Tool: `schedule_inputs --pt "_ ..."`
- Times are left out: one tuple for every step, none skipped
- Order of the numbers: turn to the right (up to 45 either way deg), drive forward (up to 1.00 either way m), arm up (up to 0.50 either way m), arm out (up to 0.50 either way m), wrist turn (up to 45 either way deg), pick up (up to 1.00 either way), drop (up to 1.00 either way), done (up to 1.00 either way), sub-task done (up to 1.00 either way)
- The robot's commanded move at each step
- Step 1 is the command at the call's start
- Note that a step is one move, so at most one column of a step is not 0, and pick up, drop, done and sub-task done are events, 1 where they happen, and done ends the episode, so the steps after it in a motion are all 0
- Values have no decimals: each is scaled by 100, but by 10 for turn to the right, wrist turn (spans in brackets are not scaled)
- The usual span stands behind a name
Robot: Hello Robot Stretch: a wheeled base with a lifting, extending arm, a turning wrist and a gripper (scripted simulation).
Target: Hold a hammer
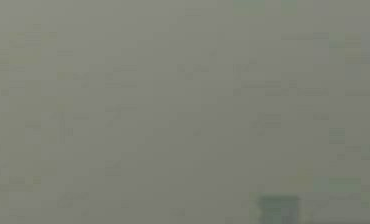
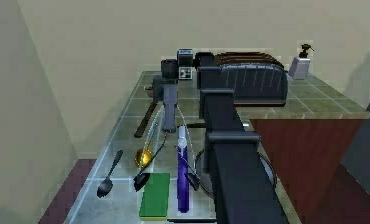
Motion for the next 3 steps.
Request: schedule_inputs --pt "0 0 0 0 450 0 0 0 0" --pt "0 0 0 0 450 0 0 0 0" --pt "0 0 0 0 450 0 0 0 0"
